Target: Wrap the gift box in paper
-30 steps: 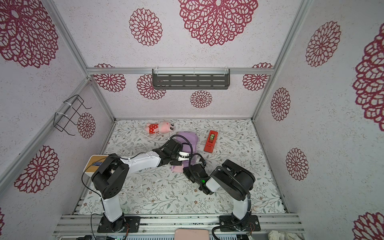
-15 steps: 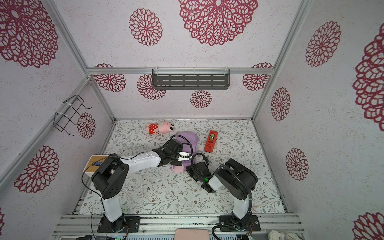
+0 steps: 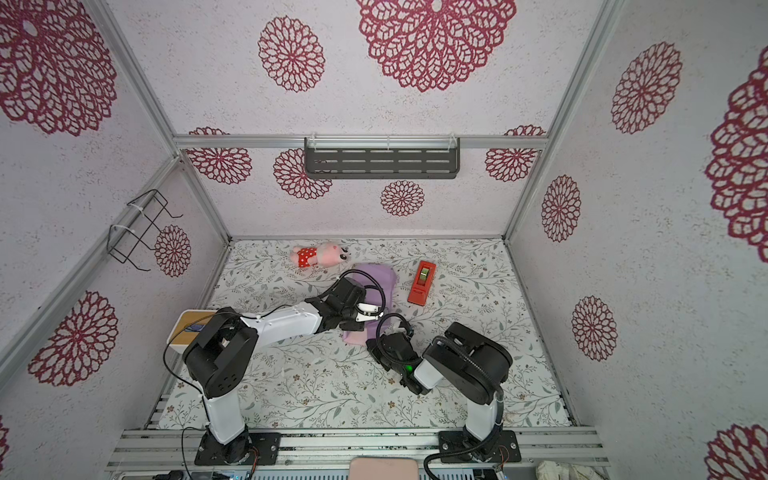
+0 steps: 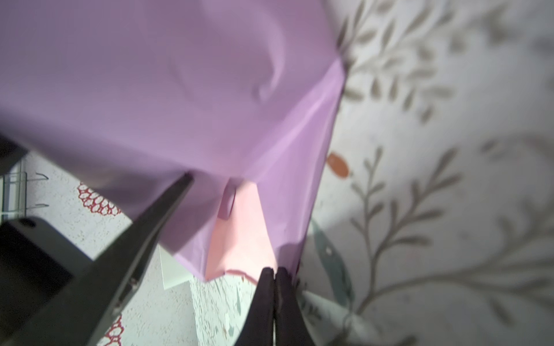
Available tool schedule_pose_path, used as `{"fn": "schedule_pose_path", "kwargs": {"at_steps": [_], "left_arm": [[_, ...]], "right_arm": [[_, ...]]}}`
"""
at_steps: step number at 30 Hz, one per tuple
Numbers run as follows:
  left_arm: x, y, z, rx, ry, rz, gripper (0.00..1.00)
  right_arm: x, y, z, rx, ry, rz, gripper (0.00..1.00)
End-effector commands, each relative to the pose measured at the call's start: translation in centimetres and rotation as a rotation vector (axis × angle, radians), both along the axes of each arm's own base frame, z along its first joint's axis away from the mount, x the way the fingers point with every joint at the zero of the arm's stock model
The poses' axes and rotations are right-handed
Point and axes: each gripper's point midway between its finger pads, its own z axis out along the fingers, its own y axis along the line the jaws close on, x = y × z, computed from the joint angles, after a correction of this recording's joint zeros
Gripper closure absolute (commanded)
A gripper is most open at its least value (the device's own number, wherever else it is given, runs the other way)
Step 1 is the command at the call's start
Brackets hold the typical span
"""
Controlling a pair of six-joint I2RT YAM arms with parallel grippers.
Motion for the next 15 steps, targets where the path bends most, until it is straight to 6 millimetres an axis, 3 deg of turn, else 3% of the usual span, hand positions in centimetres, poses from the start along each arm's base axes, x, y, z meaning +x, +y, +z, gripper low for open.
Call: {"fn": "schedule_pose_path", "kwargs": {"at_steps": [1, 7, 15], "left_arm": [[-0.7, 0.0, -0.1, 0.001, 0.032, 0.001, 0.24], [-0.7, -0.5, 0.5, -0.035, 0.044, 0.004, 0.24], [-1.3, -3.1, 5.0, -0.218, 0.088, 0.006, 0.14]], "right_arm": [[-1.5, -0.4, -2.2, -0.043, 0.078, 0.018, 0.93], [-0.6, -2.1, 0.5, -0.02, 0.018, -0.001, 0.9], [0.6, -8.3, 4.3, -0.05, -0.068, -0.035, 0.84]]}}
